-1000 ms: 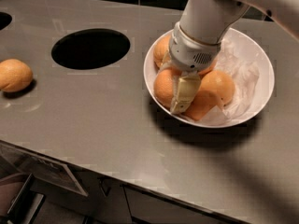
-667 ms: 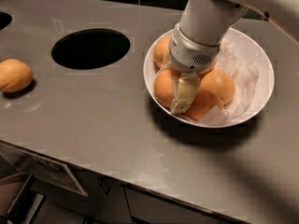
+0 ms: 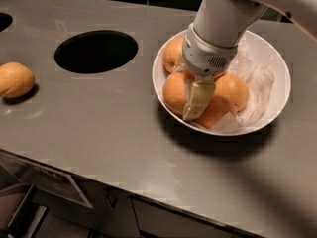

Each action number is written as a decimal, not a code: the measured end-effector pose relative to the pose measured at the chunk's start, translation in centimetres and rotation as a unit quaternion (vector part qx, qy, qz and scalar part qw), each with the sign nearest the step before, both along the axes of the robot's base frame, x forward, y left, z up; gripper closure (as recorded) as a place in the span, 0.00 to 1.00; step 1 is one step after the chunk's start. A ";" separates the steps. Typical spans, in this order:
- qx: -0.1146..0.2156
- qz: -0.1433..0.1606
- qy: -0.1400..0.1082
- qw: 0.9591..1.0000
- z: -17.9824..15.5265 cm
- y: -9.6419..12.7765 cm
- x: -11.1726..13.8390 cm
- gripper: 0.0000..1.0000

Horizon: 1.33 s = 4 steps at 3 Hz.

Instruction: Pick orange from white bowl

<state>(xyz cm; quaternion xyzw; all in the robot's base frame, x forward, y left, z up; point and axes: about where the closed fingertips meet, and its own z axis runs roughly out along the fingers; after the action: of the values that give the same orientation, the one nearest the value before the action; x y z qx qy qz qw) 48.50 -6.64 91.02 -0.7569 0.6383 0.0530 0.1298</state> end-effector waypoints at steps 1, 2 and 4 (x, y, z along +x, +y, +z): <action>-0.006 -0.009 -0.009 1.000 0.4 -0.6 -0.1 0.35; -0.012 -0.007 -0.010 1.000 0.2 -0.7 0.0 0.35; -0.010 0.014 -0.008 1.000 -0.5 0.1 -0.1 0.34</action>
Offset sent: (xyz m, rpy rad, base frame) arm -0.0010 -0.0091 -0.0027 -0.0500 -0.0124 -0.0046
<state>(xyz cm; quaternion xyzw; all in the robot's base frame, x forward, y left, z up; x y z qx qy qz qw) 48.38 -6.53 90.53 -0.7674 0.6272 0.0421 0.1263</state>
